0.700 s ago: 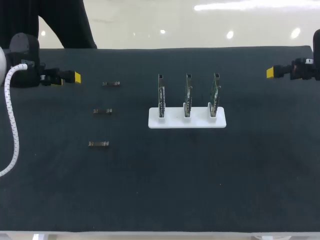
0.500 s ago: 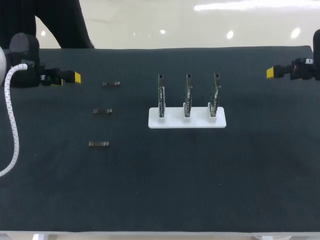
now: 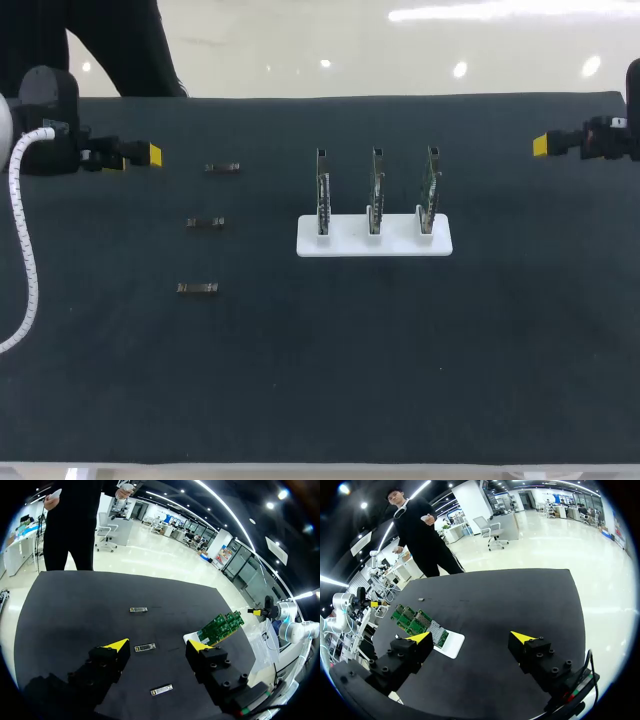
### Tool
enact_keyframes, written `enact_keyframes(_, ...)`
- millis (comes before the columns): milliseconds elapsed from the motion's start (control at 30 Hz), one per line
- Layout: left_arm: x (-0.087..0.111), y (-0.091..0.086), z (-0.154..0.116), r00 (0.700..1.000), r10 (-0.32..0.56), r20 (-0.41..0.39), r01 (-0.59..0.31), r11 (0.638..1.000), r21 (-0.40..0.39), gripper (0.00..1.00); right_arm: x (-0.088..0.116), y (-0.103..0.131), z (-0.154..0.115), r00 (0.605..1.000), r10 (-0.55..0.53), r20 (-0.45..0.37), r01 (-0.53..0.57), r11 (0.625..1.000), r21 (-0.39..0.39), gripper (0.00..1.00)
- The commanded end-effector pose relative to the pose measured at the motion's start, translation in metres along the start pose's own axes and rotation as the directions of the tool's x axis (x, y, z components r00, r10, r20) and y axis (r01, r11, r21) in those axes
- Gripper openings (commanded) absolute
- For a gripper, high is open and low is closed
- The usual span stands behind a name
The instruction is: Pick up the optical module with the left hand, and insert it into the network port with the right hand.
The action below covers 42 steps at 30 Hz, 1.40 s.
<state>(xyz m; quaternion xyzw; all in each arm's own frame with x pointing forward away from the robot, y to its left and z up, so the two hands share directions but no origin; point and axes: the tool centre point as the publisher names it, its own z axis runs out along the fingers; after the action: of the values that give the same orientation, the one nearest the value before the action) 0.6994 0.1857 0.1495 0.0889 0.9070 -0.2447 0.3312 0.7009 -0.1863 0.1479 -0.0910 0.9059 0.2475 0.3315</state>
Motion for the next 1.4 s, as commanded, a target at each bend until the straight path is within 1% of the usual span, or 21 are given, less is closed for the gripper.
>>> enact_keyframes(33,-0.001,-0.001,0.0,1.0,-0.001,-0.005,0.001,1.0,-0.006,1.0,0.0,0.002,-0.001,1.0,0.002,-0.001,-0.002,1.0,0.008,1.0)
enact_keyframes(500,-0.001,-0.001,0.0,1.0,-0.001,-0.005,0.001,1.0,-0.006,1.0,0.0,0.002,-0.001,1.0,0.002,-0.001,-0.002,1.0,0.008,1.0)
enact_keyframes(567,-0.001,-0.001,0.0,1.0,-0.001,-0.005,0.001,1.0,-0.006,1.0,-0.01,0.001,-0.001,0.996,-0.088,-0.033,0.088,0.996,-0.01,1.0)
enact_keyframes(633,-0.001,-0.001,0.0,1.0,-0.001,-0.005,0.001,1.0,-0.006,1.0,-0.018,0.003,-0.001,0.985,-0.159,-0.072,0.159,0.987,0.007,1.0)
enact_keyframes(700,-0.001,-0.001,0.0,1.0,-0.001,-0.005,0.001,1.0,-0.006,1.0,-0.028,0.003,0.0,0.962,-0.253,-0.1,0.255,0.967,0.013,1.0)
enact_keyframes(767,-0.001,-0.001,0.0,1.0,-0.001,-0.005,0.001,1.0,-0.006,1.0,-0.038,0.003,0.001,0.935,-0.328,-0.132,0.33,0.944,-0.009,1.0)
enact_keyframes(800,-0.001,-0.001,0.0,1.0,-0.001,-0.005,0.001,1.0,-0.006,1.0,-0.043,0.003,0.001,0.914,-0.38,-0.146,0.381,0.924,-0.022,1.0)
enact_keyframes(833,-0.001,-0.001,0.0,1.0,-0.001,-0.005,0.001,1.0,-0.006,1.0,-0.052,0.004,0.0,0.882,-0.44,-0.172,0.442,0.897,-0.027,1.0)
enact_keyframes(867,-0.001,-0.001,0.0,1.0,-0.001,-0.005,0.001,1.0,-0.006,1.0,-0.058,0.005,0.0,0.853,-0.489,-0.181,0.487,0.871,-0.062,1.0)
enact_keyframes(900,-0.001,-0.001,0.0,1.0,-0.001,-0.005,0.001,1.0,-0.006,1.0,-0.064,0.006,0.0,0.83,-0.525,-0.186,0.516,0.851,-0.099,1.0)
enact_keyframes(933,-0.001,-0.001,0.0,1.0,-0.001,-0.005,0.001,1.0,-0.006,1.0,-0.067,0.006,0.0,0.813,-0.549,-0.193,0.538,0.835,-0.114,1.0)
enact_keyframes(967,-0.001,-0.001,0.0,1.0,-0.001,-0.005,0.001,1.0,-0.006,1.0,-0.074,0.009,0.0,0.772,-0.601,-0.207,0.587,0.799,-0.128,1.0)
enact_keyframes(1000,-0.001,-0.001,0.0,1.0,-0.001,-0.005,0.001,1.0,-0.006,1.0,-0.076,0.011,-0.001,0.757,-0.617,-0.214,0.603,0.786,-0.134,1.0)
enact_keyframes(1067,-0.001,-0.001,0.0,1.0,-0.001,-0.005,0.001,1.0,-0.006,1.0,-0.082,0.019,-0.001,0.71,-0.669,-0.22,0.651,0.743,-0.158,1.0)
enact_keyframes(1233,-0.001,-0.001,0.0,1.0,-0.001,-0.005,0.001,1.0,-0.006,1.0,-0.089,0.034,0.003,0.622,-0.757,-0.198,0.711,0.653,-0.261,1.0)
enact_keyframes(1267,-0.001,-0.001,0.0,1.0,-0.001,-0.005,0.001,1.0,-0.006,1.0,-0.09,0.038,0.006,0.594,-0.782,-0.188,0.727,0.622,-0.291,1.0)
enact_keyframes(1333,-0.001,-0.001,0.0,1.0,-0.001,-0.005,0.001,1.0,-0.006,1.0,-0.087,0.044,0.009,0.589,-0.793,-0.16,0.725,0.605,-0.331,1.0)
enact_keyframes(1367,-0.001,-0.001,0.0,1.0,-0.001,-0.005,0.001,1.0,-0.006,1.0,-0.087,0.048,0.011,0.57,-0.807,-0.154,0.734,0.584,-0.346,1.0)
enact_keyframes(1400,-0.001,-0.001,0.0,1.0,-0.001,-0.005,0.001,1.0,-0.006,1.0,-0.086,0.051,0.012,0.56,-0.815,-0.149,0.738,0.572,-0.358,1.0)
